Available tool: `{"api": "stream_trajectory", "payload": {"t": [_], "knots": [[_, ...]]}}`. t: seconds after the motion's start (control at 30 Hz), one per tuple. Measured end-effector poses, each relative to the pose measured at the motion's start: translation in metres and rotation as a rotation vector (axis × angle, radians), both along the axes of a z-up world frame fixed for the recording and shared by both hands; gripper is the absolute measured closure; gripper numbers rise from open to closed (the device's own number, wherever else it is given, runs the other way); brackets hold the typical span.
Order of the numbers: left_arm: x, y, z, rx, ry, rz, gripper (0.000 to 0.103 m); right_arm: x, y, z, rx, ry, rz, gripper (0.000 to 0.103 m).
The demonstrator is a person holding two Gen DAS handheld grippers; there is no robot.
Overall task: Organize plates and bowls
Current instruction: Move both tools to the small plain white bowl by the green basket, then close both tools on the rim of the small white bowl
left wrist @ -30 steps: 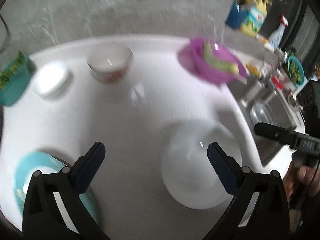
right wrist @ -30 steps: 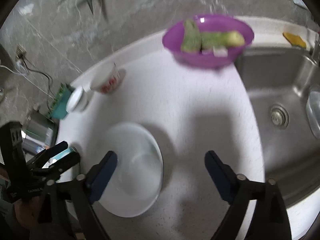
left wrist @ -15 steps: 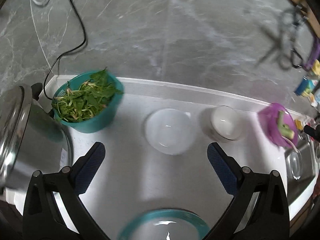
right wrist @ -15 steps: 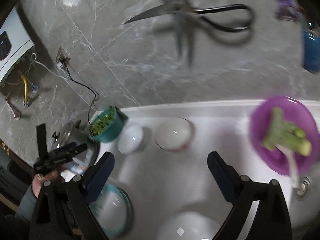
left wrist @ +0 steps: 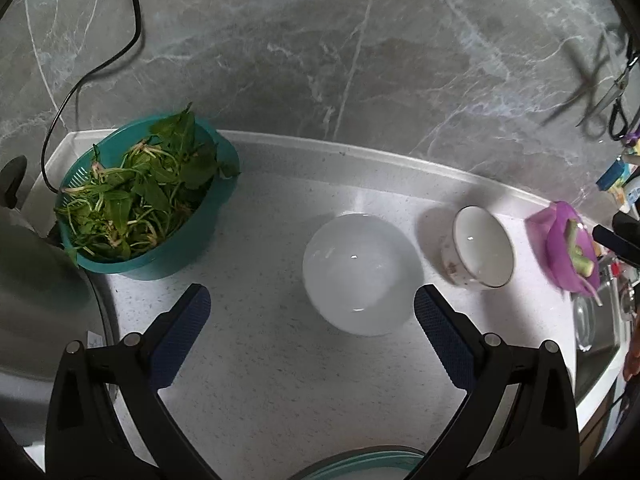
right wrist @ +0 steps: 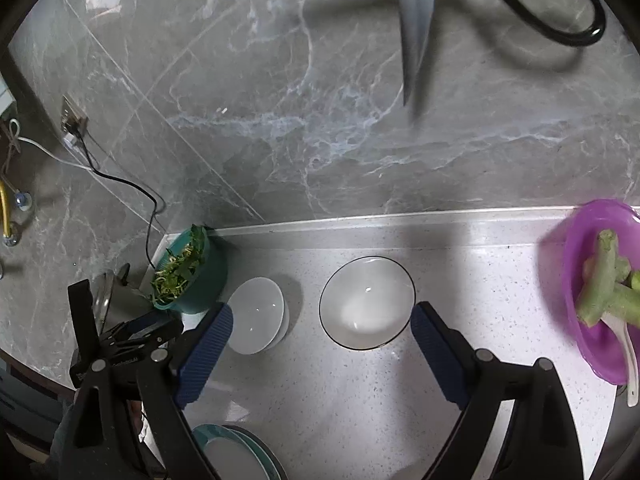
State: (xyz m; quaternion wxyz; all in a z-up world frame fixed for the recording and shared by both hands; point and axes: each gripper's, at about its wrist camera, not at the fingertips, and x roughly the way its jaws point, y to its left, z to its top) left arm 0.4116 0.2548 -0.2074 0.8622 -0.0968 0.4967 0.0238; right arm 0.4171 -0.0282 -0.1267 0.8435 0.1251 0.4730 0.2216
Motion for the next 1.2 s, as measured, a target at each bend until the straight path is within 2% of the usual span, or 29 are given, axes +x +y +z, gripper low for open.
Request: {"api": "stream_trajectory", "payload": {"t": [0.2, 0.37, 0.47, 0.63, 0.8, 0.93, 1.1, 1.13, 1.17, 1.2], "knots": [[0.006, 0.001, -0.015, -0.003, 0.018, -0.020, 0.000, 0.010, 0.018, -0.014, -0.006, 0.025, 0.015, 0.011], [0.014, 0.006, -0.037, 0.000, 0.049, -0.014, 0.000, 0.014, 0.047, -0.026, -0.013, 0.042, 0.084, 0.011], [0.019, 0.010, -0.050, 0.004, 0.061, -0.018, 0.000, 0.017, 0.073, -0.044, -0.019, 0.086, 0.140, 0.014], [0.033, 0.014, -0.076, 0.021, 0.094, -0.037, 0.001, 0.026, 0.120, -0.079, -0.071, 0.168, 0.205, 0.026], [0.052, 0.011, -0.104, 0.028, 0.150, -0.074, 0.003, 0.037, 0.144, -0.113, -0.144, 0.252, 0.187, 0.030], [0.066, 0.014, -0.124, 0.018, 0.188, -0.080, 0.032, 0.043, 0.158, -0.130, -0.200, 0.287, 0.194, 0.031], [0.080, 0.015, -0.140, 0.003, 0.215, -0.104, 0.047, 0.054, 0.166, -0.153, -0.225, 0.333, 0.176, 0.035], [0.084, 0.011, -0.141, -0.007, 0.214, -0.113, 0.054, 0.056, 0.167, -0.156, -0.230, 0.333, 0.175, 0.046], [0.086, 0.010, -0.143, -0.025, 0.213, -0.122, 0.058, 0.057, 0.168, -0.158, -0.229, 0.333, 0.177, 0.052], [0.088, 0.008, -0.143, -0.045, 0.211, -0.131, 0.068, 0.059, 0.169, -0.162, -0.230, 0.342, 0.175, 0.064]]}}
